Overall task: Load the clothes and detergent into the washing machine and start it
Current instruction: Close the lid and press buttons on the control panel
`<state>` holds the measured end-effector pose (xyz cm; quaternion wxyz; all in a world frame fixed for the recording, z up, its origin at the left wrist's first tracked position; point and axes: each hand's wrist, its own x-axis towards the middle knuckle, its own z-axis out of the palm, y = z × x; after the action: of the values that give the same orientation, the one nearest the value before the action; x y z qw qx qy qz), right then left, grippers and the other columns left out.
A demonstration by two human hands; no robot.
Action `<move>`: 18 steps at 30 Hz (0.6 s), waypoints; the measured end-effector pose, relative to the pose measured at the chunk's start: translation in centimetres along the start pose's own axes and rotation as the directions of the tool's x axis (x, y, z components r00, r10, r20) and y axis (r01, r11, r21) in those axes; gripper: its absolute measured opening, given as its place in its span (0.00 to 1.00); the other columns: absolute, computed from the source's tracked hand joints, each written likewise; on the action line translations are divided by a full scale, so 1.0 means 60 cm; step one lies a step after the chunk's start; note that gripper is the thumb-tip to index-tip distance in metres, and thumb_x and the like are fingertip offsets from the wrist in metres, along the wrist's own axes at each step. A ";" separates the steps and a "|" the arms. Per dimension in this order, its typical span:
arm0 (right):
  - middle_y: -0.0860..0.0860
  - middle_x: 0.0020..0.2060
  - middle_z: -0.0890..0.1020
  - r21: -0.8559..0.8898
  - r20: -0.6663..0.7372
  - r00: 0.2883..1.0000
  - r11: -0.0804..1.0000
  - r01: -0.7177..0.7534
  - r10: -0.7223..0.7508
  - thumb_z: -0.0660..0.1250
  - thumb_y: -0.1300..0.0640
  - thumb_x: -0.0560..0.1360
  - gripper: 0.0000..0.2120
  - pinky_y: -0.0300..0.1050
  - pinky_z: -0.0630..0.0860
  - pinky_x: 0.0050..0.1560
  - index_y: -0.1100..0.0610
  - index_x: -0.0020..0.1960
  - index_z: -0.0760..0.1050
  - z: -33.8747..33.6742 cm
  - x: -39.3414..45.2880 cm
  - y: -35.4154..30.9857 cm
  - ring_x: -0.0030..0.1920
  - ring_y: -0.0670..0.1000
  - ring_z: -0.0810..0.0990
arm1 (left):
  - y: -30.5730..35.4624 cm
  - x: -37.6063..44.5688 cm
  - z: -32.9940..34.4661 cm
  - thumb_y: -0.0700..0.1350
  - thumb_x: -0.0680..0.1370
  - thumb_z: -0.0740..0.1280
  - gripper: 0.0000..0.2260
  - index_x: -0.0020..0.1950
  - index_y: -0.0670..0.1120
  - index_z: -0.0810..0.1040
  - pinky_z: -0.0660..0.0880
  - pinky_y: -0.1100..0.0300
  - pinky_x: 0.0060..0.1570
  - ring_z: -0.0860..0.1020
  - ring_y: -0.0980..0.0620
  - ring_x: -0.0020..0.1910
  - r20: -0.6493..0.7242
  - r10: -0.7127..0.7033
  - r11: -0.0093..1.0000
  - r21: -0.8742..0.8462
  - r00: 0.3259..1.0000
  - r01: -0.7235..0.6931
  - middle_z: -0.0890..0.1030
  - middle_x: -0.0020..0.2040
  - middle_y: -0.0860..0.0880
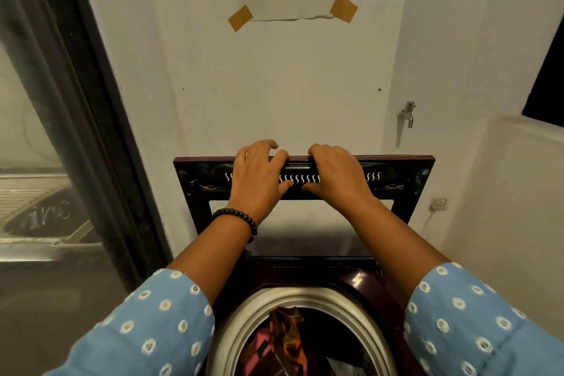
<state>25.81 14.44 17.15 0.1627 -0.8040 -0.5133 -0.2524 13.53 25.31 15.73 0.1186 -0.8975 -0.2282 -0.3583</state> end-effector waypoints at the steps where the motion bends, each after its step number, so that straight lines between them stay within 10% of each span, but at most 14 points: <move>1: 0.50 0.52 0.79 -0.004 0.006 1.000 1.000 0.012 -0.012 0.74 0.44 0.70 0.25 0.46 0.71 0.51 0.55 0.60 0.71 -0.005 -0.005 0.000 0.50 0.53 0.76 | 0.001 -0.006 -0.001 0.60 0.71 0.72 0.26 0.63 0.48 0.73 0.58 0.46 0.72 0.71 0.48 0.65 0.040 0.006 1.000 -0.017 0.999 -0.005 0.74 0.64 0.48; 6: 0.48 0.48 0.79 -0.039 0.033 0.997 0.997 0.073 -0.072 0.72 0.39 0.69 0.23 0.43 0.69 0.42 0.52 0.56 0.74 -0.025 -0.025 0.003 0.46 0.50 0.75 | 0.013 -0.038 -0.001 0.73 0.63 0.68 0.43 0.68 0.48 0.65 0.62 0.51 0.69 0.72 0.49 0.59 0.145 0.021 0.993 0.110 0.989 -0.037 0.73 0.59 0.50; 18: 0.45 0.36 0.73 -0.018 0.254 0.956 0.988 0.156 -0.147 0.67 0.36 0.71 0.18 0.43 0.65 0.35 0.49 0.46 0.67 -0.053 -0.100 -0.010 0.38 0.50 0.74 | 0.031 -0.087 -0.061 0.67 0.71 0.67 0.25 0.53 0.48 0.70 0.62 0.58 0.38 0.75 0.50 0.42 0.223 0.096 0.983 0.133 0.970 -0.127 0.78 0.48 0.51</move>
<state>22.46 8.58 16.31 0.0613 -0.7907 -0.5850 -0.1697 8.98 20.67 14.62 0.1787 -0.9313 -0.2145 -0.2340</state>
